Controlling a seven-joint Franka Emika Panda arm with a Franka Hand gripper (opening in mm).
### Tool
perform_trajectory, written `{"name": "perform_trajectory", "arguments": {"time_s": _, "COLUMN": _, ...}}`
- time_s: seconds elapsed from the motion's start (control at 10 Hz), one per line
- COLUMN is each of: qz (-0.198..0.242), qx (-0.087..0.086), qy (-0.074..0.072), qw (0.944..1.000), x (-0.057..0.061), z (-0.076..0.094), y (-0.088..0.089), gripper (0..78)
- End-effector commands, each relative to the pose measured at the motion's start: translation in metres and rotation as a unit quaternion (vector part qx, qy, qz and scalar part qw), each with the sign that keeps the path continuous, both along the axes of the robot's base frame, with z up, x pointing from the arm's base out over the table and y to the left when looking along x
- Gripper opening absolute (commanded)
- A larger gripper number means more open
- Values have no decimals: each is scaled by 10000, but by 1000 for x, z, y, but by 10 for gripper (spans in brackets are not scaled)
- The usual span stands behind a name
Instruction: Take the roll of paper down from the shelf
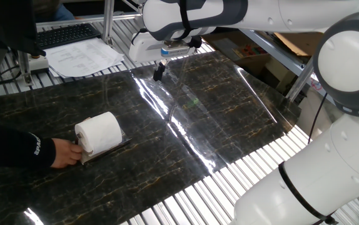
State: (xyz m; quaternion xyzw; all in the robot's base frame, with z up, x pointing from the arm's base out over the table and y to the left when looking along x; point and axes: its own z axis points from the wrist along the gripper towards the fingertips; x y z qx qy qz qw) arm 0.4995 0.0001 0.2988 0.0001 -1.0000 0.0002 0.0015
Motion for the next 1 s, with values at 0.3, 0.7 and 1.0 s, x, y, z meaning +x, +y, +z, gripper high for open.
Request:
{"name": "perform_trajectory", "arguments": {"time_s": 0.3, "qz": -894, "qx": 234, "qy": 210, "qw": 9955, "x": 0, "z": 0, "y": 0, "gripper": 0}}
{"name": "perform_trajectory", "arguments": {"time_s": 0.7, "qz": -1474, "qx": 581, "qy": 255, "qw": 9870, "x": 0, "z": 0, "y": 0, "gripper": 0}}
{"name": "perform_trajectory", "arguments": {"time_s": 1.0, "qz": -1849, "qx": 478, "qy": 250, "qw": 9813, "x": 0, "z": 0, "y": 0, "gripper": 0}}
